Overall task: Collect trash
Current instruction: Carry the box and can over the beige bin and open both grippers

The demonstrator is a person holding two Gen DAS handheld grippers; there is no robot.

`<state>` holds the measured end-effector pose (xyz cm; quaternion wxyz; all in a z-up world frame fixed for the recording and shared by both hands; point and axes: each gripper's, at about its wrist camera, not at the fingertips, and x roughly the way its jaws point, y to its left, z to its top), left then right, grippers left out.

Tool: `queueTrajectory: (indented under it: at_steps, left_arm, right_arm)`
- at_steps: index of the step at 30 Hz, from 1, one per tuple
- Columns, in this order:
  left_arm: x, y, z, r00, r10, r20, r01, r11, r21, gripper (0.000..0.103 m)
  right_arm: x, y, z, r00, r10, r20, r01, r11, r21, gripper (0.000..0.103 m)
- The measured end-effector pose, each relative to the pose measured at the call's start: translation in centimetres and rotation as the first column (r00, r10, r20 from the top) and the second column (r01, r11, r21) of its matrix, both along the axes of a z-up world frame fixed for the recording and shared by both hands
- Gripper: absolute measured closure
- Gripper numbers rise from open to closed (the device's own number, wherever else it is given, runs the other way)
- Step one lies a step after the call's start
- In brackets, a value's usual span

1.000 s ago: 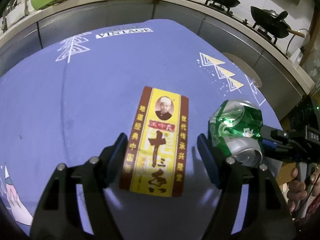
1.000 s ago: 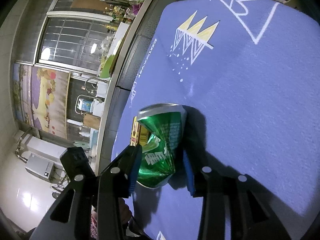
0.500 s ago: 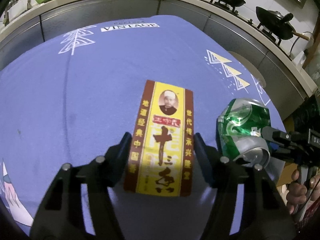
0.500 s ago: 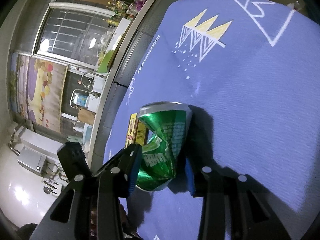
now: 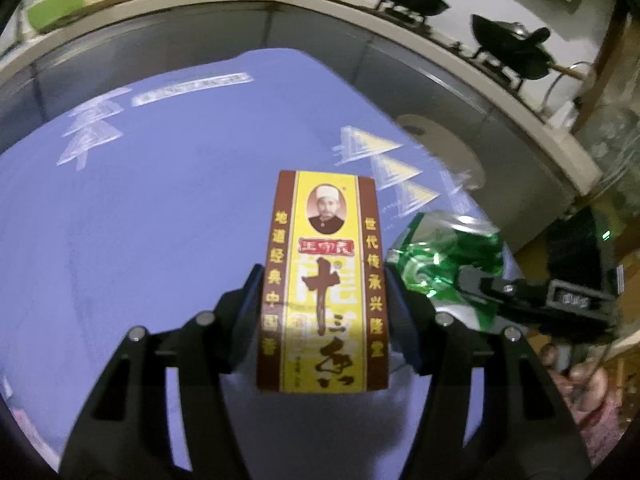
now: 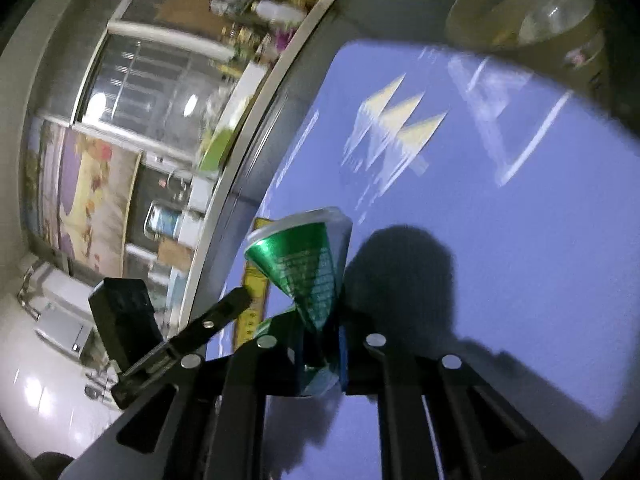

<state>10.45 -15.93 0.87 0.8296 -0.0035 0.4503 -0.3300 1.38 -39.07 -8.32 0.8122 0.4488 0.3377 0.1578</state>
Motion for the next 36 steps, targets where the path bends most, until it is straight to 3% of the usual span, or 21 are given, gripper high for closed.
queueTrajectory:
  at_steps: [6,11,15,21,26,29,36]
  left_arm:
    - [2.5,-7.1,2.2,0.992,-0.121,-0.042,0.118,0.99,-0.078,0.046]
    - [6.7,-15.2,3.0,0.97,-0.213,-0.114,0.194,0.968,-0.162,0.046]
    - [10.8,-22.7,1.7,0.943,-0.256,-0.211,0.208,0.952,-0.223,0.046]
    - [14.9,-30.0,-1.2,0.943,-0.214,-0.253,0.164,0.965,-0.207,0.045]
    - [17.2,-32.4,-4.3,0.95,-0.116,-0.289,0.075,0.986,-0.15,0.045]
    - [17.5,-32.9,-5.6,0.944,-0.093,-0.315,0.062,0.992,-0.109,0.032]
    - [16.6,-31.9,-5.0,0.954,-0.09,-0.285,0.059,0.991,-0.117,0.028]
  right_arm:
    - [-0.8,-7.3,1.7,0.99,-0.137,0.039,0.138,0.99,-0.015,0.094]
    - [0.5,-13.9,4.0,0.968,-0.244,0.066,0.248,0.966,-0.071,0.094]
    - [3.2,-19.3,6.0,0.942,-0.323,0.09,0.334,0.926,-0.174,0.094]
    - [7.6,-23.3,4.4,0.935,-0.35,0.055,0.351,0.896,-0.271,0.094]
    - [10.7,-23.9,2.4,0.941,-0.337,0.024,0.325,0.885,-0.334,0.094]
    - [11.9,-24.4,1.4,0.939,-0.342,0.018,0.329,0.884,-0.333,0.09]
    - [12.6,-25.1,0.7,0.928,-0.373,-0.011,0.354,0.887,-0.296,0.082]
